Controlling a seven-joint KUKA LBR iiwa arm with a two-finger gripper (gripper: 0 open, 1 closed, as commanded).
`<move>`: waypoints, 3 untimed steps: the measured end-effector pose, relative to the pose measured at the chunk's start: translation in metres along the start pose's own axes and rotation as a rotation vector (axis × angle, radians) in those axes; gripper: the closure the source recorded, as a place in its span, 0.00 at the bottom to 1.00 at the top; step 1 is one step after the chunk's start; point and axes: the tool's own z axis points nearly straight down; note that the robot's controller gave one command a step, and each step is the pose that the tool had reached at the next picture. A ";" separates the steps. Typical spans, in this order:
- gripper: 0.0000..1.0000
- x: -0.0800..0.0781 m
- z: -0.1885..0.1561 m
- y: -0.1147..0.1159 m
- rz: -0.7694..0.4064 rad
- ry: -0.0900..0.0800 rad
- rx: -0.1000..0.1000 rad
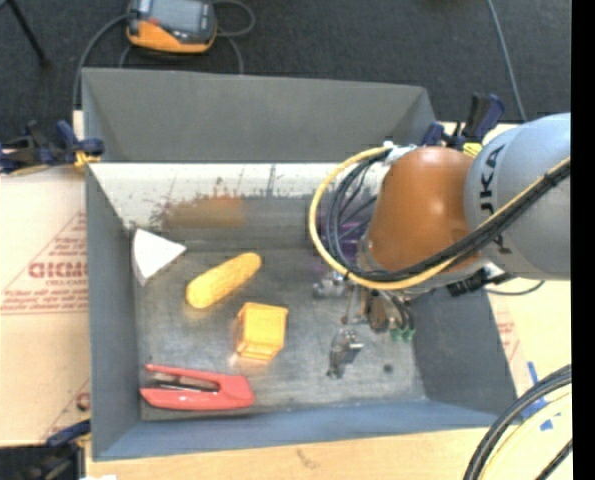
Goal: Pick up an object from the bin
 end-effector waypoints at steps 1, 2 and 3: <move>0.00 -0.040 0.012 0.042 -0.109 -0.002 0.001; 0.00 -0.071 0.015 0.085 -0.293 -0.003 0.000; 0.00 -0.094 0.012 0.108 -0.076 -0.002 -0.002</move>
Offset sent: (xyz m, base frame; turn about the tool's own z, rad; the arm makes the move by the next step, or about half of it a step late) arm 0.0691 0.0868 -0.0157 -0.2919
